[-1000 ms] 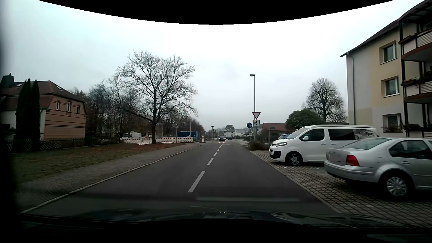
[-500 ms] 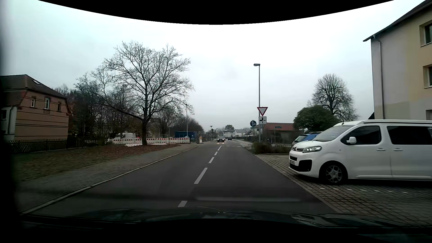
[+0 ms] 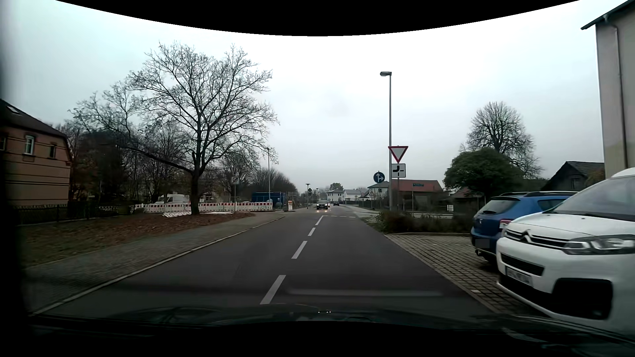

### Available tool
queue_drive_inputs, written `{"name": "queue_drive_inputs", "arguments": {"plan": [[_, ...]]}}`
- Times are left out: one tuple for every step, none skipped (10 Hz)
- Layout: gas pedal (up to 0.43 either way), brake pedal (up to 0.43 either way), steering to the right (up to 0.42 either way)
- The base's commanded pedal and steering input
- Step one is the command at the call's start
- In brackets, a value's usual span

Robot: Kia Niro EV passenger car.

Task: Follow the waypoints while adhering to traffic rules and regulations

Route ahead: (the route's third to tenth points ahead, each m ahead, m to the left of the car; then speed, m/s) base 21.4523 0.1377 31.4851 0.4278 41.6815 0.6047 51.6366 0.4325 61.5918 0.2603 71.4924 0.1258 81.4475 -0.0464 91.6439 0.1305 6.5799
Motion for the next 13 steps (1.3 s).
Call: {"name": "queue_drive_inputs", "arguments": {"plan": [[0.047,0.0,0.006],[0.047,0.0,0.005],[0.047,0.0,0.006],[0.047,0.0,0.005],[0.047,0.0,0.006],[0.047,0.0,0.005],[0.059,0.0,0.005],[0.047,0.0,0.004],[0.0,0.0,0.002],[0.0,0.0,0.001],[0.0,0.0,0.0],[0.0,0.0,0.0],[0.0,0.0,0.0]]}}
